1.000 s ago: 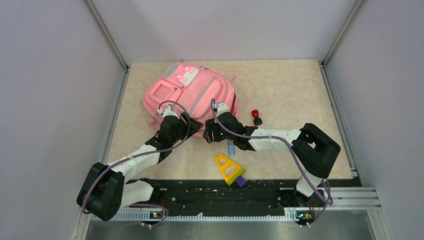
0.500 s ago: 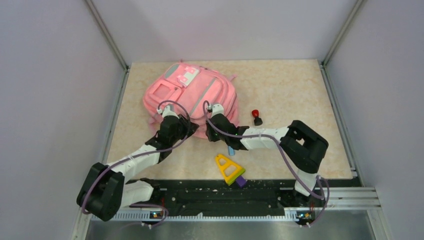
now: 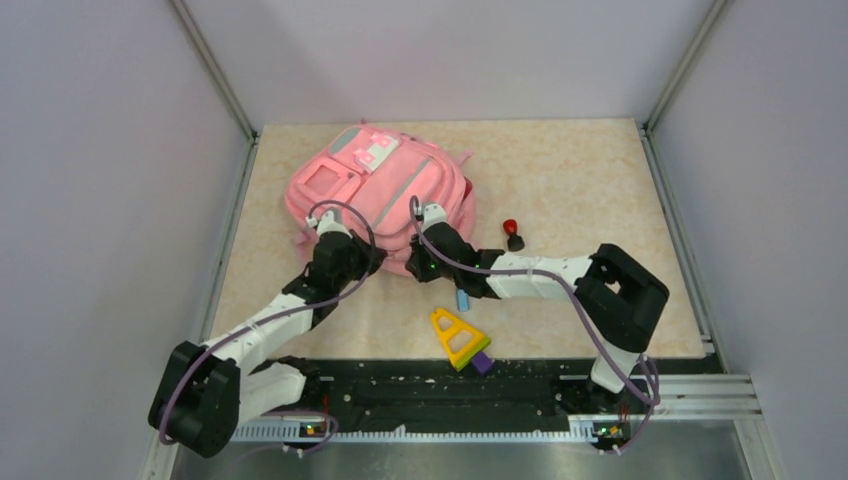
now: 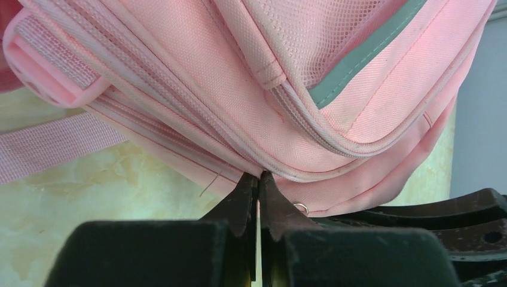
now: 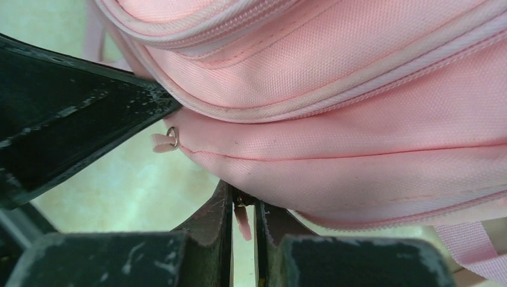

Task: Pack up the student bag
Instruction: Zip the student bag at the center of the board.

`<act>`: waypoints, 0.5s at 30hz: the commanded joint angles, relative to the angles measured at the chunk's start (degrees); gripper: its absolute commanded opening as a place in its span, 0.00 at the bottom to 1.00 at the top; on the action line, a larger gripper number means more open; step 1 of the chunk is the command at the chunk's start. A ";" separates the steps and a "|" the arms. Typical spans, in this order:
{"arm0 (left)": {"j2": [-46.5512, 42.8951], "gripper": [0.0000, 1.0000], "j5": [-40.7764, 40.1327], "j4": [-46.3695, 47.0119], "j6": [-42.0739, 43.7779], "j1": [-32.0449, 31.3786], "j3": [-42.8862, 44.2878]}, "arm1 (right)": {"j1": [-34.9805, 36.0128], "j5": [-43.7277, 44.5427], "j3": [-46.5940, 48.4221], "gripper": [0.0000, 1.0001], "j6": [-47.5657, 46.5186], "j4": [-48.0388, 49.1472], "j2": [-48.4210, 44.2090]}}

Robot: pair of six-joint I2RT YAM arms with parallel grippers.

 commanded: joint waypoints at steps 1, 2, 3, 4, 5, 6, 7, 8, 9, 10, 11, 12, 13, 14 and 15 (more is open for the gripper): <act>-3.25 0.00 -8.36 -3.86 5.41 4.96 1.91 | -2.23 -8.35 -0.86 0.00 2.13 -4.75 -7.18; -3.89 0.00 -8.49 -4.35 5.67 5.70 1.84 | -3.01 -10.44 -1.83 0.00 2.69 -4.58 -8.13; -4.48 0.00 -8.45 -4.79 6.07 6.55 1.78 | -3.81 -12.25 -2.83 0.00 3.06 -4.25 -9.04; -5.14 0.00 -8.49 -5.31 6.33 7.37 1.69 | -4.65 -13.99 -3.78 0.00 3.42 -3.93 -9.79; -5.76 0.00 -8.44 -5.71 6.61 8.09 1.52 | -5.41 -15.52 -4.60 0.00 3.50 -3.49 -10.64; -6.40 0.00 -8.35 -6.00 6.83 8.74 1.36 | -6.23 -16.86 -5.35 0.02 3.59 -3.30 -10.91; -6.99 0.00 -8.16 -6.24 7.05 9.56 1.10 | -6.99 -17.92 -5.60 0.05 3.56 -3.35 -11.04; -7.57 0.00 -7.67 -6.24 7.31 10.01 0.85 | -7.60 -19.43 -5.66 0.06 3.18 -3.25 -10.76; -7.98 0.00 -7.12 -6.00 7.49 10.41 0.59 | -8.24 -20.90 -5.63 0.07 2.75 -3.05 -10.34; -8.34 0.00 -6.65 -5.74 7.77 10.62 0.39 | -8.68 -21.73 -5.55 0.08 2.53 -3.01 -9.78; -8.65 0.00 -6.37 -5.75 7.96 10.76 0.33 | -9.00 -22.26 -5.44 0.08 2.41 -2.90 -9.17; -8.88 0.00 -6.33 -6.00 8.14 10.90 0.33 | -9.27 -22.92 -5.38 0.09 2.34 -2.65 -8.67; -9.10 0.00 -6.21 -6.26 8.13 10.99 0.33 | -9.35 -23.74 -5.28 0.10 2.05 -2.39 -8.25; -9.28 0.00 -5.92 -6.47 8.19 11.04 0.33 | -9.36 -25.03 -5.24 0.14 1.36 -2.02 -7.98; -9.36 0.00 -5.34 -6.48 8.13 11.12 0.25 | -9.36 -27.15 -5.30 0.19 0.34 -1.03 -7.78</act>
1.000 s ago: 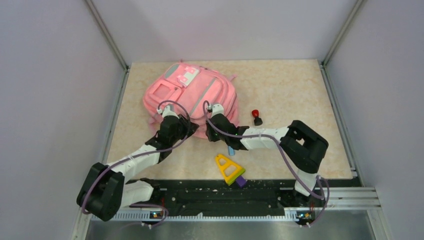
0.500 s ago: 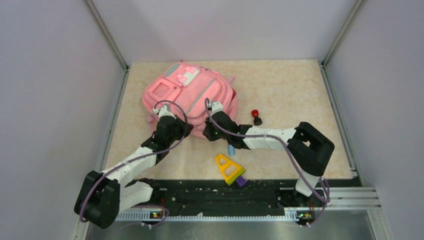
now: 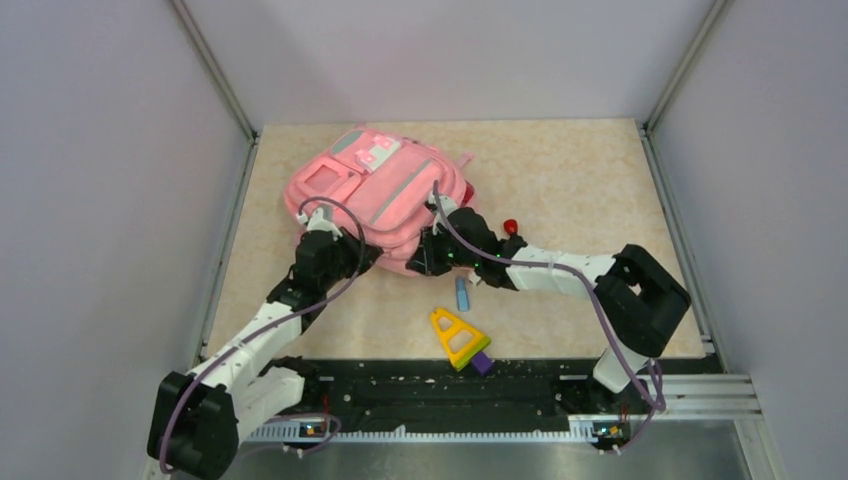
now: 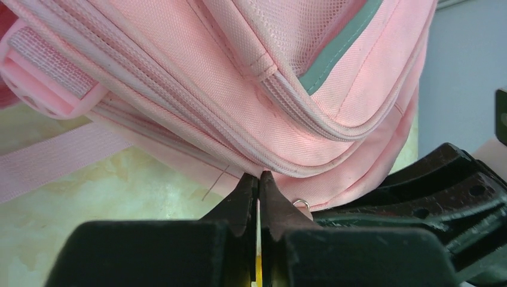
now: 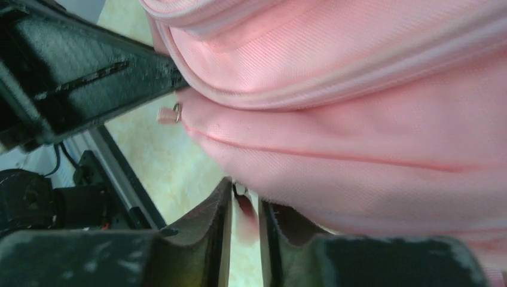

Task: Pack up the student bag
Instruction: Zip the student bag at the center of the board.

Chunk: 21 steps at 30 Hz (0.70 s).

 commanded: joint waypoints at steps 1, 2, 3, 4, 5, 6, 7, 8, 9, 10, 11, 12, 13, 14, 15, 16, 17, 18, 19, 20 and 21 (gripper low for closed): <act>-1.58 0.00 -14.36 -2.24 5.54 5.29 -0.13 | -2.34 -7.98 -1.66 0.26 -3.47 -3.69 -1.82; -1.52 0.00 -13.51 -2.08 5.57 5.29 -0.17 | -2.22 -9.26 -1.96 0.32 -3.64 -2.70 -2.06; -1.32 0.00 -12.64 -1.83 5.48 5.29 -0.24 | -1.98 -10.21 -2.40 0.38 -3.82 -1.76 -2.55; -1.12 0.00 -12.18 -1.61 5.08 5.29 -0.31 | -1.60 -10.39 -2.84 0.42 -4.48 -1.12 -3.15; -1.00 0.00 -11.95 -1.45 4.73 5.29 -0.41 | -0.93 -9.97 -3.10 0.45 -5.44 -0.94 -3.98; -0.97 0.00 -11.97 -0.97 4.29 5.29 -0.67 | -0.14 -8.68 -3.40 0.48 -7.12 -0.86 -4.94; -1.09 0.00 -11.96 -0.24 3.90 5.29 -1.11 | 0.92 -7.26 -3.63 0.50 -8.00 -0.82 -5.88; -1.14 0.00 -11.85 0.57 3.65 5.29 -1.52 | 1.88 -5.76 -3.85 0.52 -9.39 -0.77 -6.73; -1.07 0.00 -11.62 1.16 3.40 5.29 -1.72 | 2.77 -4.27 -3.99 0.53 -10.12 -0.67 -7.44; -0.79 0.00 -11.38 1.52 3.13 5.32 -1.76 | 3.43 -3.22 -4.06 0.53 -10.43 -0.40 -7.64; -0.53 0.00 -11.12 1.71 3.05 5.30 -1.69 | 3.80 -2.16 -3.94 0.54 -10.16 -0.10 -7.58; -0.27 0.00 -10.83 1.81 2.90 5.34 -1.58 | 4.22 -1.23 -3.63 0.54 -9.69 -0.05 -7.17; -0.07 0.00 -10.58 1.96 2.75 5.30 -1.46 | 4.74 -0.09 -3.02 0.54 -9.39 -0.23 -6.67; 0.07 0.00 -10.31 2.07 2.63 5.29 -1.42 | 5.52 1.38 -2.38 0.54 -9.17 -0.23 -5.90; 0.08 0.00 -10.19 2.18 2.47 5.29 -1.40 | 6.34 2.91 -1.80 0.54 -8.51 0.27 -5.17; 0.01 0.00 -10.16 2.27 2.30 5.29 -1.41 | 7.11 4.51 -1.58 0.53 -7.28 1.51 -4.36; -0.20 0.00 -10.08 2.34 2.13 5.29 -1.41 | 8.15 5.94 -1.61 0.52 -5.91 3.00 -3.54; -0.42 0.00 -10.03 2.38 1.97 5.29 -1.43 | 8.97 7.42 -1.58 0.51 -4.31 4.72 -2.67; -0.85 0.00 -9.88 2.46 1.82 5.29 -1.41 | 9.78 8.98 -1.45 0.51 -3.13 6.24 -1.65; -1.22 0.00 -9.63 2.42 1.66 5.32 -1.33 | 10.67 10.74 -1.03 0.50 -2.08 7.58 -0.64; -1.57 0.00 -9.32 2.40 1.48 5.30 -1.31 | 11.39 12.60 -0.41 0.50 -1.29 8.57 0.43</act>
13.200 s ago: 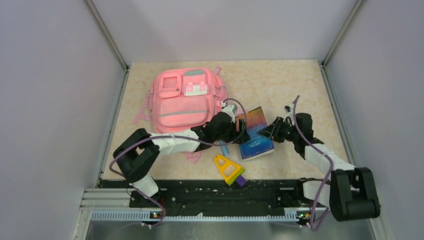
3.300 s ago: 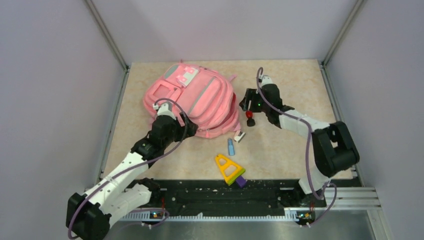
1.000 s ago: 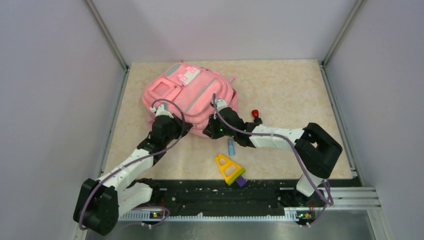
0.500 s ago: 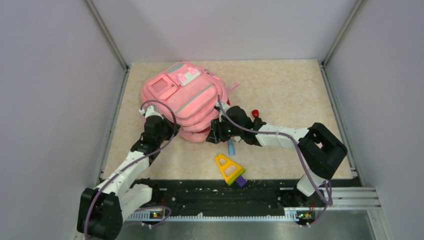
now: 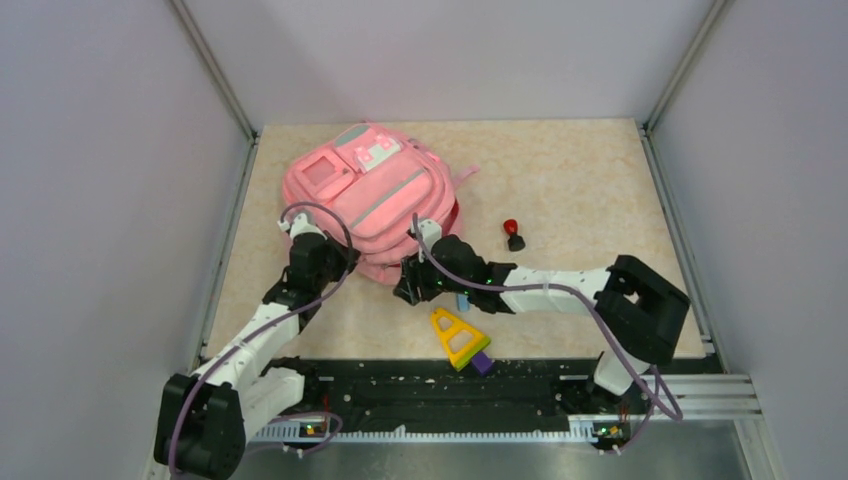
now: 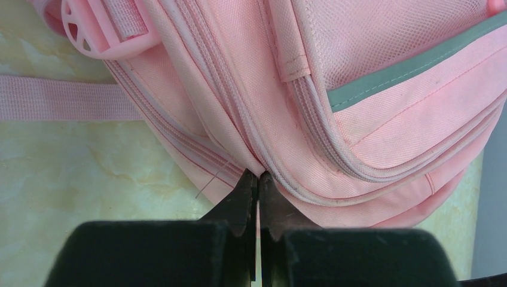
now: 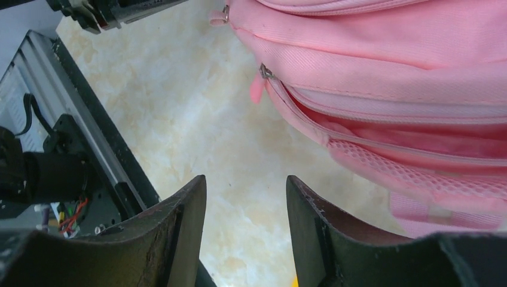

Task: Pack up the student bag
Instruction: Zip the student bag at the center of the board.

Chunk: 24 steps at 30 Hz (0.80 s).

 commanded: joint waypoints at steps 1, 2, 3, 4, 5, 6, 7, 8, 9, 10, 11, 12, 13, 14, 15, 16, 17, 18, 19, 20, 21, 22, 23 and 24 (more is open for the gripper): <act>-1.92 0.00 -0.95 5.40 -0.94 0.33 0.30 | 3.72 9.56 4.41 0.50 4.65 8.06 4.45; -2.20 0.00 -0.59 5.34 -1.16 0.33 0.32 | 4.21 10.24 5.29 0.50 5.21 8.65 5.49; -2.46 0.00 -0.26 5.17 -1.31 0.33 0.30 | 4.56 11.13 6.18 0.49 5.62 9.07 6.86; -2.66 0.00 -0.03 5.02 -1.42 0.33 0.28 | 4.69 11.78 6.86 0.48 5.85 9.50 7.94; -2.85 0.00 0.13 4.97 -1.54 0.33 0.15 | 4.81 12.60 7.83 0.48 5.94 9.47 9.04; -2.97 0.00 0.25 4.95 -1.63 0.33 0.01 | 4.79 13.72 8.80 0.47 5.95 9.11 10.20; -3.05 0.00 0.42 4.96 -1.72 0.33 -0.12 | 4.79 14.77 9.81 0.46 5.68 8.38 11.39; -3.14 0.00 0.52 4.96 -1.81 0.33 -0.22 | 4.78 15.94 11.48 0.45 5.34 7.22 12.71; -3.16 0.00 0.63 4.96 -1.79 0.33 -0.31 | 4.81 17.20 12.96 0.44 5.17 5.79 13.94; -3.21 0.00 0.77 4.96 -1.85 0.33 -0.32 | 4.84 18.32 14.25 0.44 5.09 4.17 15.03; -3.25 0.00 0.91 4.96 -1.93 0.35 -0.32 | 4.84 19.49 15.18 0.43 5.05 2.94 15.89; -3.34 0.00 1.04 4.92 -1.91 0.34 -0.32 | 4.86 20.35 15.65 0.43 4.91 2.19 16.58; -3.47 0.00 1.16 4.88 -1.92 0.33 -0.25 | 4.82 21.10 15.80 0.43 4.88 2.02 17.02; -3.58 0.00 1.18 4.83 -1.87 0.33 -0.22 | 4.78 21.86 15.96 0.43 4.81 2.05 17.45; -3.68 0.00 1.25 4.79 -1.86 0.33 -0.22 | 4.74 22.51 16.22 0.43 4.62 2.11 17.93; -3.86 0.00 1.22 4.74 -1.87 0.33 -0.28 | 4.78 23.22 16.76 0.43 4.39 1.97 18.50; -3.91 0.00 1.31 4.66 -1.90 0.33 -0.31 | 4.79 23.95 17.47 0.43 4.25 1.50 19.06; -3.99 0.00 1.35 4.55 -1.94 0.33 -0.32 | 4.79 24.62 18.07 0.41 3.90 1.20 19.68; -4.15 0.00 1.43 4.48 -1.96 0.33 -0.32 | 4.76 25.25 18.54 0.39 3.59 1.12 20.36; -4.26 0.00 1.41 4.44 -1.96 0.33 -0.40 | 4.81 25.91 18.97 0.35 3.39 1.03 20.68; -4.35 0.00 1.34 4.36 -2.01 0.33 -0.53 | 4.74 26.61 19.39 0.32 3.13 1.02 21.00; -4.46 0.00 1.36 4.35 -1.95 0.33 -0.58 | 4.76 27.39 19.58 0.28 2.85 1.18 21.20; -4.55 0.00 1.24 4.35 -1.97 0.33 -0.63 | 4.71 27.71 19.75 0.25 2.44 1.46 21.26; -4.69 0.00 1.17 4.28 -1.90 0.33 -0.64 | 4.73 27.95 19.95 0.23 2.17 1.65 21.33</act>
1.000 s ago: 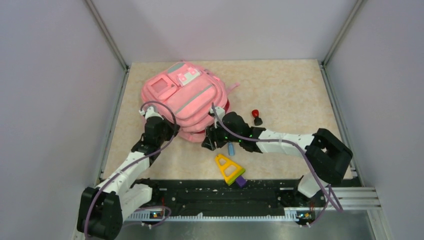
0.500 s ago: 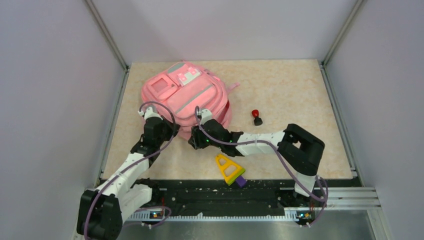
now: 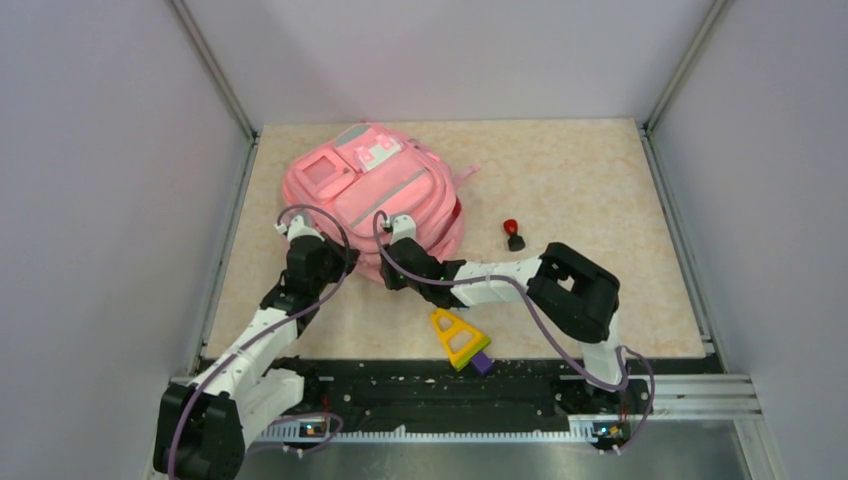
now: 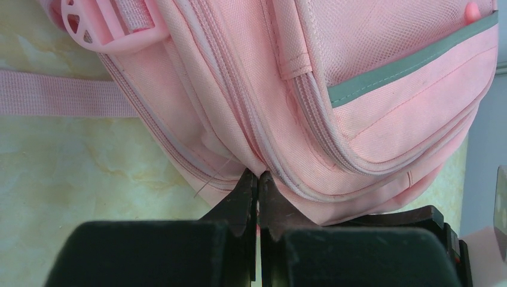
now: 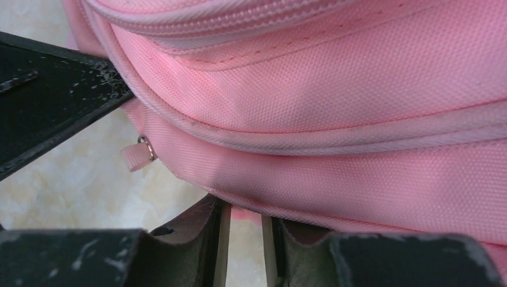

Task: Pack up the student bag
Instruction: Zip the student bag at the center of the board.

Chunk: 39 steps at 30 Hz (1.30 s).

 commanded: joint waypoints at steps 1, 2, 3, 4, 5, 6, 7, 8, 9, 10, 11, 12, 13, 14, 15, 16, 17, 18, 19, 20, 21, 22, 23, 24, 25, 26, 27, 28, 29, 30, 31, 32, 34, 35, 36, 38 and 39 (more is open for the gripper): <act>-2.15 0.00 0.32 4.24 -0.13 0.29 0.17 | 0.10 6.00 3.30 0.20 -2.16 1.28 1.29; -2.26 0.00 0.24 4.20 -0.11 0.27 0.20 | 0.11 6.33 3.50 0.17 -2.33 1.23 1.40; -2.36 0.00 0.16 4.15 -0.05 0.27 0.20 | 0.15 6.44 3.66 0.14 -2.42 0.99 1.42; -2.45 0.00 -0.06 4.07 0.13 0.27 0.20 | 0.09 6.40 3.88 0.10 -2.40 0.72 1.31; -2.66 0.00 -0.27 3.83 0.42 0.27 0.20 | 0.16 6.20 3.67 0.06 -2.47 0.66 1.02; -2.84 0.00 -0.64 3.53 0.73 0.27 0.33 | 0.14 6.06 3.26 0.02 -2.52 0.65 0.61; -3.05 0.00 -1.15 3.03 1.18 0.27 0.47 | 0.09 5.85 2.76 0.00 -2.51 0.57 -0.09; -3.28 0.00 -1.70 2.48 1.64 0.27 0.70 | 0.12 5.45 2.09 0.00 -2.44 0.56 -0.71; -3.36 0.00 -2.43 1.87 2.06 0.26 0.86 | 0.14 4.95 1.42 0.00 -2.41 0.52 -1.63; -3.51 0.00 -3.13 1.23 2.47 0.27 1.09 | 0.14 4.35 0.74 0.00 -2.45 0.43 -2.72; -3.48 0.00 -3.77 0.80 2.88 0.34 1.24 | 0.15 3.37 0.19 0.00 -2.49 0.24 -3.77; -3.49 0.00 -4.41 0.32 3.14 0.47 1.42 | 0.09 2.24 -0.33 0.00 -2.42 -0.24 -4.90; -3.39 0.00 -5.08 -0.27 3.37 0.64 1.58 | -0.24 0.56 -0.62 0.00 -2.08 -1.17 -5.96; -3.38 0.00 -5.80 -0.91 3.48 0.93 1.77 | -0.63 -1.20 -0.95 0.00 -1.75 -2.07 -7.29; -3.44 0.00 -6.32 -1.06 3.66 1.27 1.98 | -1.01 -3.04 -1.37 0.00 -1.41 -3.16 -9.02; -3.39 0.00 -6.75 -1.08 3.86 1.74 2.15 | -1.43 -4.80 -1.70 0.00 -1.31 -3.99 -10.17; -3.44 0.00 -6.99 -2.64 4.03 2.29 2.34 | -1.94 -6.41 -1.89 0.00 -1.27 -5.27 -11.28; -3.58 0.00 -6.99 -2.92 4.23 2.96 2.56 | -2.43 -7.60 -1.97 0.00 -1.34 -6.72 -12.20; -3.56 0.00 -6.91 -3.10 4.44 3.51 2.82 | -2.77 -8.52 -2.12 0.00 -1.61 -8.06 -12.98; -3.44 0.00 -6.95 -3.44 4.74 4.12 3.07 | -3.27 -9.70 -2.36 0.00 -1.81 -9.30 -13.75; -3.48 0.00 -6.94 -3.77 4.91 4.73 3.36 | -4.04 -10.76 -2.78 0.00 -1.87 -10.33 -14.41; -3.47 0.00 -6.96 -4.27 5.03 5.27 3.71 | -4.63 -12.42 -3.46 0.00 -1.92 -11.05 -14.98; -3.46 0.00 -6.84 -4.63 5.11 5.95 3.89 | -5.22 -13.71 -4.31 0.00 -1.96 -11.45 -15.58; -3.61 0.00 -6.62 -4.88 5.27 6.62 4.13 | -6.00 -14.58 -5.28 0.00 -1.89 -11.65 -16.15; -3.72 0.00 -6.41 -5.37 5.43 7.46 4.44 | -6.70 -15.44 -6.42 0.00 -1.88 -11.80 -16.68; -3.93 0.00 -6.23 -5.81 5.52 8.14 4.61 | -7.54 -15.99 -7.79 0.00 -1.99 -11.89 -17.10; -4.25 0.00 -6.12 -6.25 5.66 8.70 4.74 | -8.37 -16.47 -8.62 0.00 -2.05 -11.93 -17.46; -4.76 0.00 -6.11 -6.86 5.77 9.31 4.89 | -9.23 -16.62 -9.43 0.00 -2.12 -12.01 -17.83; -5.44 0.00 -6.25 -7.41 6.05 9.89 5.00 | -10.18 -17.34 -10.15 0.00 -2.26 -11.94 -18.14; -6.02 0.00 -6.45 -8.13 6.33 10.50 5.18 | -10.97 -18.30 -10.76 0.00 -2.46 -11.93 -18.37; -6.56 0.00 -6.66 -8.84 6.68 11.13 5.29 | -12.00 -18.85 -11.25 0.00 -2.79 -11.80 -18.58; -7.09 0.00 -6.90 -9.69 7.04 11.83 5.56 | -13.04 -19.45 -11.62 0.00 -3.07 -11.75 -18.78; -8.15 0.00 -7.43 -11.15 7.83 13.28 5.94 | -15.38 -21.47 -12.26 0.00 -3.75 -10.66 -18.84; -8.62 0.00 -7.69 -11.91 8.33 13.43 6.18 | -16.61 -22.65 -12.42 0.00 -4.44 -9.88 -18.70; -9.05 0.00 -7.92 -12.50 8.72 15.28 6.32 | -18.11 -23.39 -12.46 0.00 -5.10 -9.23 -18.40; -9.80 0.00 -8.31 -13.78 9.27 16.93 6.76 | -20.45 -25.05 -11.71 0.00 -6.98 -8.29 -17.19; -10.20 0.00 -8.56 -14.53 9.37 17.68 7.06 | -21.69 -26.08 -11.08 0.00 -7.81 -8.09 -16.33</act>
